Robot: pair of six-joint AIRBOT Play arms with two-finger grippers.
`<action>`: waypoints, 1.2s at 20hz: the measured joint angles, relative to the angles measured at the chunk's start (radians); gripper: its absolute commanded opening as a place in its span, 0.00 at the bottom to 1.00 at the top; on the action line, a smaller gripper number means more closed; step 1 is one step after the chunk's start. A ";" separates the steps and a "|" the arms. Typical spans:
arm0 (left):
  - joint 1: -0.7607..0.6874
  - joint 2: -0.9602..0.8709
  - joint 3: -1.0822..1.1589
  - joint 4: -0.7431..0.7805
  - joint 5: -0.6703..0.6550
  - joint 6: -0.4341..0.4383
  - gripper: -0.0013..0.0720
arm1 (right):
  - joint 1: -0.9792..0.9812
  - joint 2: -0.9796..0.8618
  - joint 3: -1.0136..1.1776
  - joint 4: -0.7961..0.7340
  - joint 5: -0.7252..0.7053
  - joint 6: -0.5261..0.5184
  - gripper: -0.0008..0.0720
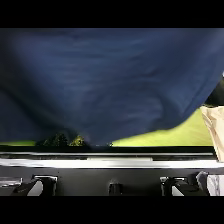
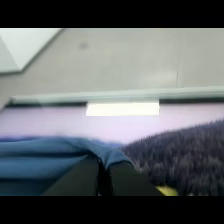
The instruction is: Fold the clothes and pants, and hang the long-sleeved shirts on hangers.
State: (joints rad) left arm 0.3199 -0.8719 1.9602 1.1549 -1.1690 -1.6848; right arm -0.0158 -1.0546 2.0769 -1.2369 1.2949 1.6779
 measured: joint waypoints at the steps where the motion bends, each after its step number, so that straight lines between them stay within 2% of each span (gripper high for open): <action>1: -0.006 -0.041 -0.034 -0.009 -0.002 -0.007 0.03 | 0.000 -0.045 -0.013 -0.005 0.012 0.003 0.06; 3: -0.032 -0.154 -0.111 -0.032 -0.003 -0.009 0.04 | 0.000 -0.152 -0.036 -0.006 0.019 0.003 0.06; 8: -0.142 -0.590 -0.229 -0.053 0.051 0.080 0.03 | 0.000 -0.507 -0.060 -0.035 -0.021 -0.046 0.06; 14: -0.195 -1.079 -0.052 -0.068 0.148 0.115 0.03 | 0.001 -0.850 -0.064 -0.126 -0.248 -0.077 0.06; 15: -0.196 -1.126 -0.009 -0.068 0.157 0.116 0.04 | 0.001 -0.880 -0.064 -0.134 -0.286 -0.077 0.07; 16: -0.199 -1.163 0.025 -0.068 0.167 0.118 0.08 | 0.001 -0.907 -0.064 -0.140 -0.320 -0.076 0.19; 17: -0.200 -1.192 0.051 -0.070 0.176 0.119 0.36 | 0.001 -0.925 -0.064 -0.145 -0.346 -0.069 0.48; 18: -0.201 -1.212 0.071 -0.058 0.186 0.121 0.82 | 0.000 -0.938 -0.063 -0.160 -0.369 -0.069 0.80; 19: -0.199 -1.225 0.085 -0.061 0.190 0.118 0.99 | -0.001 -0.944 -0.063 -0.162 -0.378 -0.060 0.94; 24: -0.170 -1.187 0.112 -0.097 0.146 0.108 0.99 | -0.001 -0.876 -0.063 -0.175 -0.357 -0.035 0.95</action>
State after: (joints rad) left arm 0.1501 -2.0586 2.0724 1.0576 -1.0233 -1.5764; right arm -0.0166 -1.9308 2.0136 -1.4124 0.9379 1.6428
